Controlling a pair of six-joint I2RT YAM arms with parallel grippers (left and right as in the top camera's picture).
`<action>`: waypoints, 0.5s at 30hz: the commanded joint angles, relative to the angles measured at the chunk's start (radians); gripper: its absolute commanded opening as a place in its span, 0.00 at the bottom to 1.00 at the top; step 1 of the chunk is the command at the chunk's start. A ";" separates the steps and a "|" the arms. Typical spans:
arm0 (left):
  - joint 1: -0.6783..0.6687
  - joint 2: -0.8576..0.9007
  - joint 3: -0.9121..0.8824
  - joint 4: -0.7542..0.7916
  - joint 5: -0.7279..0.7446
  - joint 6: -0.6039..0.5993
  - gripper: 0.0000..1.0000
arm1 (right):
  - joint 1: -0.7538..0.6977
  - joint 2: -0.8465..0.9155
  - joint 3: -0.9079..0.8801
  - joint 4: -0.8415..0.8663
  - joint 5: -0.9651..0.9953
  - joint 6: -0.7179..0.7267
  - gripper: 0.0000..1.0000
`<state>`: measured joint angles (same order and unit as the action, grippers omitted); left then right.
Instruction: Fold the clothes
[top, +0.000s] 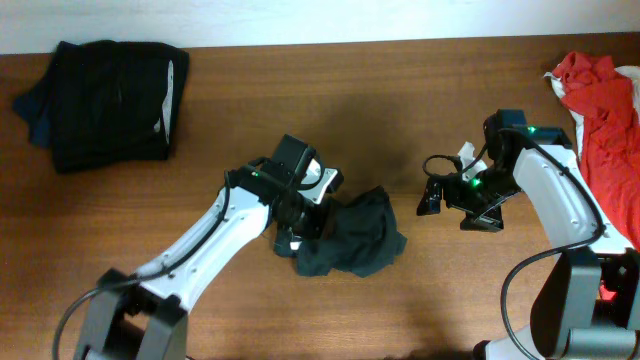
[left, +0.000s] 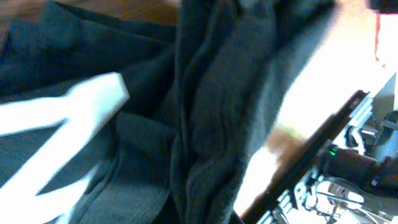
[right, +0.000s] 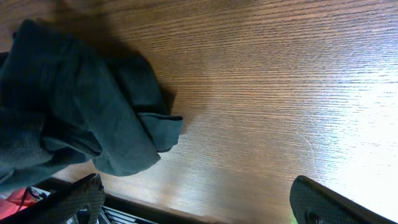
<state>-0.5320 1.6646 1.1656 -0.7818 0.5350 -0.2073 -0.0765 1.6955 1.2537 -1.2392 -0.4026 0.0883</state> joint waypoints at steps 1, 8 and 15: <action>-0.079 -0.091 -0.005 0.000 0.019 -0.076 0.03 | 0.005 -0.005 -0.001 0.010 -0.005 -0.010 0.99; -0.275 -0.013 -0.006 0.106 -0.068 -0.272 0.18 | -0.004 -0.005 -0.001 0.007 -0.009 -0.001 0.99; -0.269 -0.137 0.126 -0.035 0.024 -0.143 0.99 | -0.139 -0.005 0.003 -0.029 -0.134 -0.067 0.99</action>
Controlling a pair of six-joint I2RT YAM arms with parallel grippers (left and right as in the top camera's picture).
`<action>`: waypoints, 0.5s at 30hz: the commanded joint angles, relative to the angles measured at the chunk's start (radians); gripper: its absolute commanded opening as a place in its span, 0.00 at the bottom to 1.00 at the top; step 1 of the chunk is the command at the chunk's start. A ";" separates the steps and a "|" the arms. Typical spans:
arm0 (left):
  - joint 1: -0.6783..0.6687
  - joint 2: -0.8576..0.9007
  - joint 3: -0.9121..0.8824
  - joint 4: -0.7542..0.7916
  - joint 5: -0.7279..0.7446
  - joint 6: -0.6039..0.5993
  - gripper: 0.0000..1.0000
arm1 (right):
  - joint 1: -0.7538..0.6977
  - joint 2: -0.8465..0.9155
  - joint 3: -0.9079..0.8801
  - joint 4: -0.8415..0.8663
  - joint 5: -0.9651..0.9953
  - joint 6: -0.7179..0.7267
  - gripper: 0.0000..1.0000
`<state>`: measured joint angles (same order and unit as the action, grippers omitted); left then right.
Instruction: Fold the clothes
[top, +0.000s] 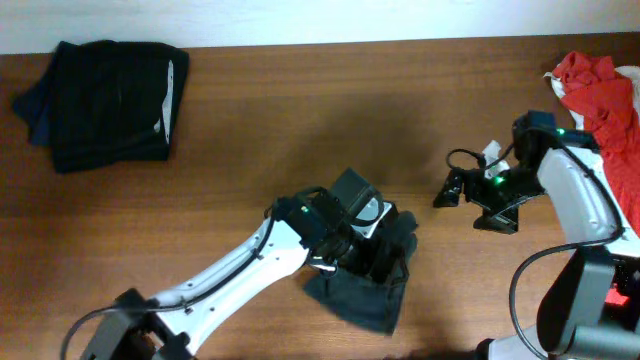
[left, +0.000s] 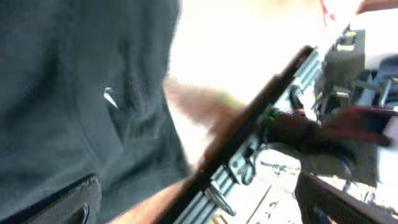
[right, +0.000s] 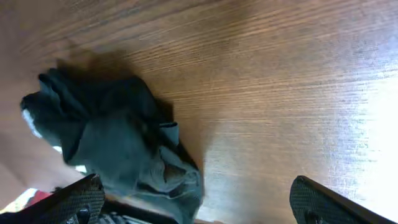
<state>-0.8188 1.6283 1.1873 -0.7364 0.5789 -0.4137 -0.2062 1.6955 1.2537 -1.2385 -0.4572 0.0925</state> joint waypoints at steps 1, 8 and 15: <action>0.047 -0.137 0.145 -0.159 -0.105 0.058 0.99 | 0.000 -0.005 0.003 -0.050 -0.082 -0.089 0.99; 0.276 -0.179 0.116 -0.402 -0.367 -0.019 0.96 | 0.259 -0.005 -0.017 -0.013 0.027 -0.025 0.99; 0.276 0.013 0.100 -0.373 -0.367 -0.019 0.93 | 0.352 -0.005 -0.161 0.242 0.066 0.085 0.72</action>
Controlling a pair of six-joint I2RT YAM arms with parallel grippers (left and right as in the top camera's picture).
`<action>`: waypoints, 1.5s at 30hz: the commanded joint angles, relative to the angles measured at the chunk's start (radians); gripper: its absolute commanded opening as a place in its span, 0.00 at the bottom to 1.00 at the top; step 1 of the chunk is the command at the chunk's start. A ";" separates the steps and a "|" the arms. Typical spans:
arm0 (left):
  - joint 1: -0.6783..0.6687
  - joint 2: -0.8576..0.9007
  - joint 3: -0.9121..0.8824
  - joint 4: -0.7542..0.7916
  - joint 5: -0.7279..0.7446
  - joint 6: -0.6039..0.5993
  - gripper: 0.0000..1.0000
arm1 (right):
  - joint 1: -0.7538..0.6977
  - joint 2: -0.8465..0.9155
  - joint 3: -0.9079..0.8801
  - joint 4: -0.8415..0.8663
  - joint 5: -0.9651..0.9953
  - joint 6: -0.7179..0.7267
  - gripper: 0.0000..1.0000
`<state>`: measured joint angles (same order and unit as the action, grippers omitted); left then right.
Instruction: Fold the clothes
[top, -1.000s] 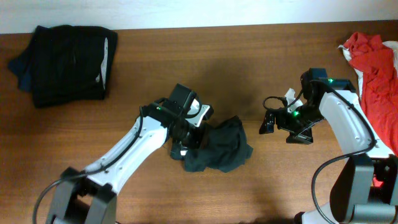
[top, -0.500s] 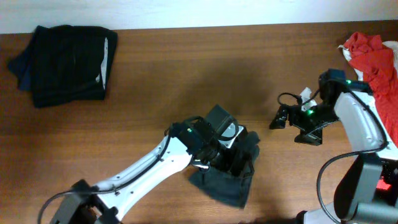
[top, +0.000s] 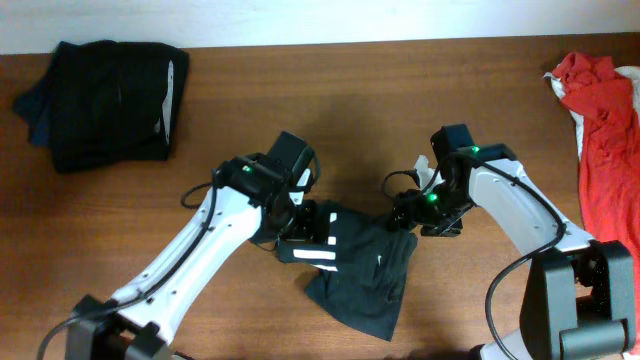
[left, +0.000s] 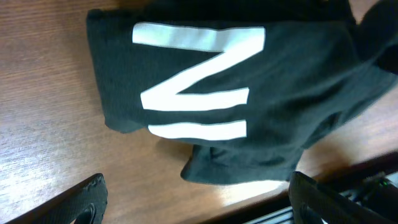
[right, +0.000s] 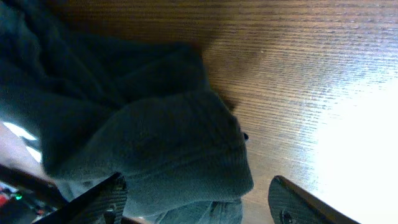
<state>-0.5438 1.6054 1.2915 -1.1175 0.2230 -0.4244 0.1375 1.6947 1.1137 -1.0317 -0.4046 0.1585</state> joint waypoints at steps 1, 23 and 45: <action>0.001 0.060 -0.004 0.013 -0.011 -0.009 0.93 | 0.008 -0.004 -0.023 0.072 0.013 0.019 0.55; 0.001 0.097 -0.048 0.089 -0.055 -0.009 0.95 | -0.100 -0.003 0.309 -0.343 0.183 0.019 0.99; -0.003 0.097 -0.049 0.051 -0.053 -0.008 0.97 | 0.057 -0.006 -0.080 0.140 -0.106 -0.140 0.04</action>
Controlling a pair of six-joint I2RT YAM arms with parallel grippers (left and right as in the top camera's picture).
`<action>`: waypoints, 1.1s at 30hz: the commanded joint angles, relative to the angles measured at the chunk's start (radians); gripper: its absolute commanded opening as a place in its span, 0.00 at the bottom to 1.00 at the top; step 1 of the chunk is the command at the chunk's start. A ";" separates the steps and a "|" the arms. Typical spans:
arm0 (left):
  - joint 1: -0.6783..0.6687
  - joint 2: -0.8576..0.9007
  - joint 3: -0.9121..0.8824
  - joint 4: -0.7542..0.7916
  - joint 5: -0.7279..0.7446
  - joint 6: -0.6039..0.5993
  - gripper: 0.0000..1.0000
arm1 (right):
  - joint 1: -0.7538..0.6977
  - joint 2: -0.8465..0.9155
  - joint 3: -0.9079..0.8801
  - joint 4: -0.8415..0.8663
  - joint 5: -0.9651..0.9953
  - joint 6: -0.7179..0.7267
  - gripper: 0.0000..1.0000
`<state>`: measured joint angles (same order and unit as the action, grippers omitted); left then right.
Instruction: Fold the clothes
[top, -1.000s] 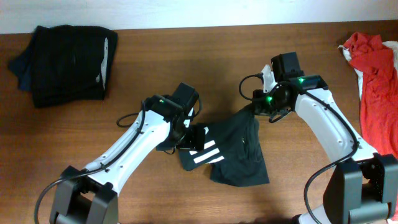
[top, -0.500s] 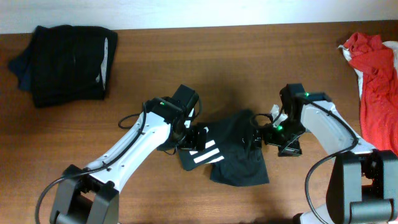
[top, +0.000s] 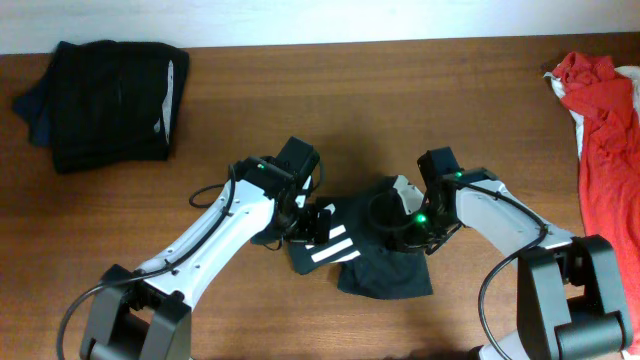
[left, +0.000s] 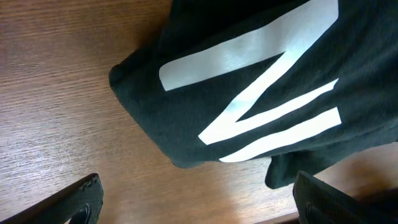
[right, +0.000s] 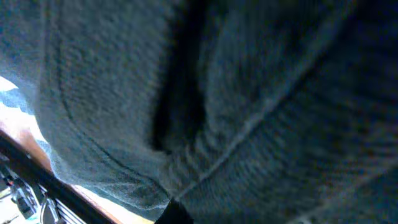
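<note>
A dark garment (top: 375, 262) with white stripes lies crumpled at the middle of the wooden table (top: 400, 110). My left gripper (top: 303, 224) hovers at its left edge, open, with bare wood between its fingers (left: 81, 200). The striped fabric (left: 249, 74) sits just beyond them. My right gripper (top: 405, 224) is pressed into the garment's right side and shut on the cloth. Dark fabric (right: 217, 93) fills the right wrist view, and only one dark fingertip (right: 177, 215) shows at the bottom edge.
A folded black pile (top: 105, 90) lies at the far left corner. A red garment (top: 605, 120) hangs over the far right edge of the table.
My right gripper was open at the garment's right edge; now it is sunk in the fabric and shut on it. The garment's lower part has shifted right. The left gripper stays open.
At first my left gripper was buried in the bunched garment, with the right gripper open and well off to the right. Then the left arm was nearer the front with the cloth under it. Later the garment lay stripes-up between both open grippers; now the right one grips it.
</note>
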<state>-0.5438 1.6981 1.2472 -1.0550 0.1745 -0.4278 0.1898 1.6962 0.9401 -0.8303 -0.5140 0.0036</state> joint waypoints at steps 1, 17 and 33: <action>-0.003 0.005 -0.005 -0.024 -0.004 -0.005 0.97 | 0.005 -0.008 0.169 -0.134 0.027 0.015 0.04; -0.003 0.005 -0.005 -0.011 -0.007 0.018 0.99 | 0.006 -0.008 0.502 -0.398 0.209 -0.018 0.04; -0.003 0.005 -0.005 -0.027 -0.007 0.018 0.99 | -0.232 -0.238 0.248 -0.490 0.261 0.261 0.79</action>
<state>-0.5438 1.6981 1.2453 -1.0805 0.1741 -0.4232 -0.0330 1.5299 1.3006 -1.3724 -0.2108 0.2092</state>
